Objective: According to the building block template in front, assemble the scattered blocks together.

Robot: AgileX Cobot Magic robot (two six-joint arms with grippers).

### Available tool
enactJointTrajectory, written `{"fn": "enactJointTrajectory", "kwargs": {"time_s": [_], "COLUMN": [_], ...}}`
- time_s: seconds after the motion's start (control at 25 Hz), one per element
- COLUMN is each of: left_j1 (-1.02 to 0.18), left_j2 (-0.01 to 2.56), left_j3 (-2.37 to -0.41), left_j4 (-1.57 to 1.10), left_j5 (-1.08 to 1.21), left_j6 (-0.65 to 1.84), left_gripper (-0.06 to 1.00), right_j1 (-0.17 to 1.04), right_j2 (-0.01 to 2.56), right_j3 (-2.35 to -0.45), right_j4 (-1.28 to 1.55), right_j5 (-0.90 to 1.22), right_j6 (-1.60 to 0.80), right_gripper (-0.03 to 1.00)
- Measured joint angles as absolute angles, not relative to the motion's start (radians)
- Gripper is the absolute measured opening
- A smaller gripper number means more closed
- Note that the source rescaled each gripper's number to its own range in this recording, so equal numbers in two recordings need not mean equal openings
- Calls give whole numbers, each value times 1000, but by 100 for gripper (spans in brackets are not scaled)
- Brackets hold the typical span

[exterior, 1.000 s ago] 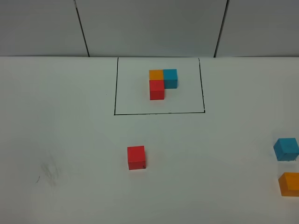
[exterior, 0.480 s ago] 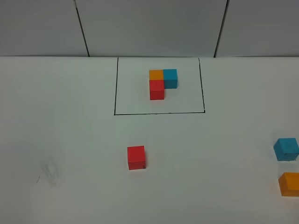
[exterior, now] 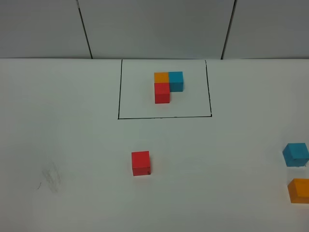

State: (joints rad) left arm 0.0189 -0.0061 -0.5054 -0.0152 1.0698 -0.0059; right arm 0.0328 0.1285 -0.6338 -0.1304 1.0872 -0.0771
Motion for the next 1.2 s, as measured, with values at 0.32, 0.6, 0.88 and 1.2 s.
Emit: {"fn": "enactJointTrajectory", "kwargs": {"time_s": [0.32,0.6,0.88,1.2], "left_j1": [19,19,19,19], "left_j2": [-6,-6,-6,-6], "left_j3": [-505,-505,-505,-505], "left_j4": [-15,-15,-15,-15], "left_j5": [1070,1070,1070,1070], "left_j6": [-6,-6,-6,-6], "left_gripper": [0,0,0,0], "right_j1": [33,33,33,33], "right_j2": [459,705,870,968], "right_j3": [-790,-809,-809,-698], "right_j4": [-116,-76,-43,0], "right_j5": [1101,1103,1089,944], "right_j6": [-65,8,22,29], "right_gripper": [84,83,80,80]}}
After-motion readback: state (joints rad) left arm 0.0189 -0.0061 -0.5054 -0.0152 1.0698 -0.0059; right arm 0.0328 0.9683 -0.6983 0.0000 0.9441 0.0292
